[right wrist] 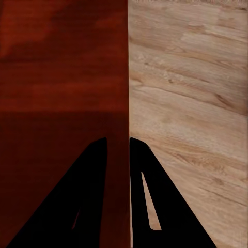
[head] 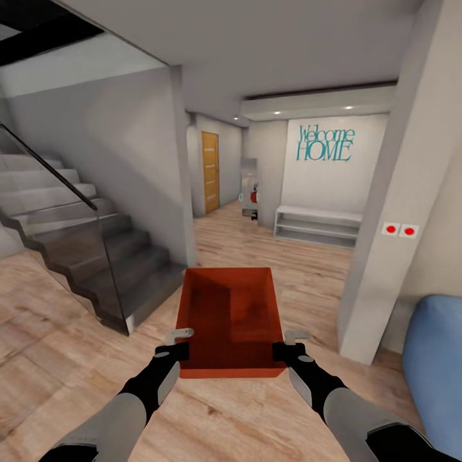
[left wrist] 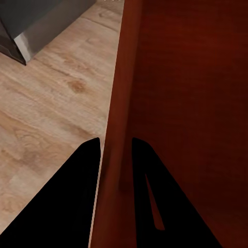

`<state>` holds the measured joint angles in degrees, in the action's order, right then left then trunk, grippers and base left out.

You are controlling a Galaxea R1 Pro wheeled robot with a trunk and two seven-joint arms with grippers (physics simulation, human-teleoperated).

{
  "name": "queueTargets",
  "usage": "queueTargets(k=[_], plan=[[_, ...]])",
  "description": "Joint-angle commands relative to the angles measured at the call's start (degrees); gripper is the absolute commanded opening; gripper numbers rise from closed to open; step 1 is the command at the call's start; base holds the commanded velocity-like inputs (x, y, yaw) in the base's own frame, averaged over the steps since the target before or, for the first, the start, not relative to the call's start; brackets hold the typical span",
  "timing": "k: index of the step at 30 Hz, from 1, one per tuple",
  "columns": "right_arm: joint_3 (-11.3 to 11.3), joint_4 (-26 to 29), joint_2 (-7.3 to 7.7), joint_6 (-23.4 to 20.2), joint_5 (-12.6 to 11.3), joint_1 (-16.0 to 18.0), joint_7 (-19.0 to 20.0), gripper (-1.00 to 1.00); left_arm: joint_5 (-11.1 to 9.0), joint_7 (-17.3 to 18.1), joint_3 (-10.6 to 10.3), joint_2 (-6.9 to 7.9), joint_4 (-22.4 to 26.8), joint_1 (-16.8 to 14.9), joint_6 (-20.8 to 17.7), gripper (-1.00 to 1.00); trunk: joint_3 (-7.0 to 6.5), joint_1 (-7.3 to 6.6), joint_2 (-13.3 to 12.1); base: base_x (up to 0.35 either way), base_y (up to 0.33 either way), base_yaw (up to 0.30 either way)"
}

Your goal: Move the two storage containers from the living room to the garage. In the garage, place one container on the floor and stack the other container on top of it (either order is fine).

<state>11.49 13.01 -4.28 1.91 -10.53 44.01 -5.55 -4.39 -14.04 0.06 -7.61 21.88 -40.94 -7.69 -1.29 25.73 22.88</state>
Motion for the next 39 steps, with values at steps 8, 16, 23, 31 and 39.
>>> queueTargets(k=[8, 16, 23, 31, 39], plan=[[-1.03, -0.18, 0.06, 0.2, -0.58, 0.02, -0.51, -1.0, 1.05, -2.35, 0.97, 2.16, 0.36, -0.02, -0.36, -1.0, 0.02, 0.05, 0.04, 0.322, 0.0, -0.114], [-1.03, -0.18, 0.06, 0.2, -0.58, 0.02, -0.51, -1.0, 1.05, -2.38, 0.97, 2.16, 0.36, -0.02, -0.35, -1.0, 0.02, 0.05, 0.04, 0.322, 0.0, -0.159], [-1.03, -0.18, 0.06, 0.2, -0.58, 0.02, -0.51, -1.0, 1.05, -2.37, 0.98, 2.16, 0.36, -0.02, -0.35, -1.0, 0.02, 0.05, 0.04, 0.322, 0.0, -0.021], [-1.07, -0.18, 0.1, 0.27, -0.6, 0.02, -0.51, -1.0, 1.05, -2.39, 0.97, 2.16, 0.36, -0.02, -0.33, -1.0, 0.02, 0.05, 0.04, 0.321, 0.0, -0.001], [-1.06, -0.18, 0.1, 0.23, -0.56, 0.02, -0.51, -1.0, 1.05, -2.38, 0.96, 2.16, 0.36, -0.02, -0.32, -1.0, 0.02, 0.05, 0.04, 0.321, 0.0, 0.0]])
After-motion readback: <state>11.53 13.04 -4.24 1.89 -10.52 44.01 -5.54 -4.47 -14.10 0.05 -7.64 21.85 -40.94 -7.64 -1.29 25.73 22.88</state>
